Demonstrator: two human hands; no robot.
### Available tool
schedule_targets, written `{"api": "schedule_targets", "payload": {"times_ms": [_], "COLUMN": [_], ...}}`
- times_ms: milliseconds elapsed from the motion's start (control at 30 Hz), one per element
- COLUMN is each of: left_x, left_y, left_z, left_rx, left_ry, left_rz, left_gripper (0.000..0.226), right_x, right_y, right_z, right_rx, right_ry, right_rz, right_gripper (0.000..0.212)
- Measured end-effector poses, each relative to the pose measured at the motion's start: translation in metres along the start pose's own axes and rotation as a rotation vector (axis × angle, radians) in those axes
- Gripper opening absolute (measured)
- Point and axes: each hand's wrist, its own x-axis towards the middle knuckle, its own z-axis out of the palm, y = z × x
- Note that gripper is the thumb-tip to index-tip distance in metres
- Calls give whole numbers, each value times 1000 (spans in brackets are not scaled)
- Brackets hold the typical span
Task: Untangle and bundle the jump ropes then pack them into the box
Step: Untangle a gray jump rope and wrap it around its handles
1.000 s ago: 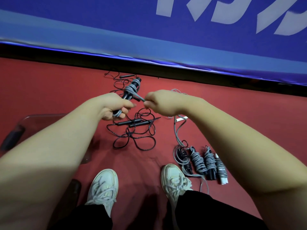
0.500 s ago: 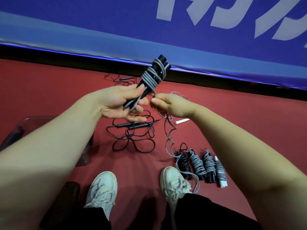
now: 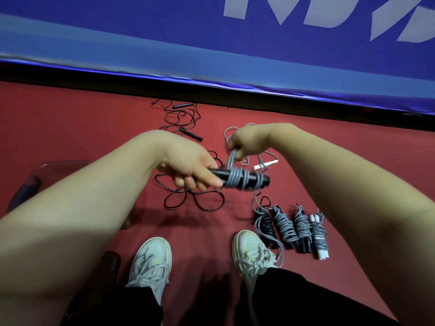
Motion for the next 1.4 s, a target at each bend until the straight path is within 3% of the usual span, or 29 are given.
{"api": "schedule_targets", "payload": {"times_ms": [133,333,400,600,733,833,967,1100,1200,1267,1400], "left_x": [22,27,22,4,-1,4,-1,-8,-10,-12,-11], "left_y": [-7,-26,-30,-30,-28,-24,-19,-23,-24,-21,-9], "left_z": [4,-6,-13,-26,-25,-24,-22,-19,-17,-14,-3], "left_rx": [163,-243,-479,-1145,-1295,-1376,-1268,-958,-724,-561,-268], "left_ry": [176,472,486,393,310,261,117,-198,-295,-242,-158], "left_rz": [-177,-145,-73,180,320,388,436,437,362,252,35], "left_gripper": [20,35,31,19,9,9,12,43,55,41,12], "right_x": [-1,1,-3,-22,-18,-11,-7,-11,-9,-6,-8], "right_y": [-32,-56,-57,-40,-23,-14,-3,3,11,11,-3], "right_z": [-18,-26,-20,0,19,29,32,31,30,26,8], "right_rx": [-301,-419,-361,167,368,383,426,413,392,261,-225], "right_ry": [-34,37,122,237,193,226,247,195,95,73,-31], "right_rz": [16,29,15,-116,-146,-146,-154,-190,-161,-131,-104], "right_gripper": [21,34,31,30,30,28,31,25,15,12,32]}}
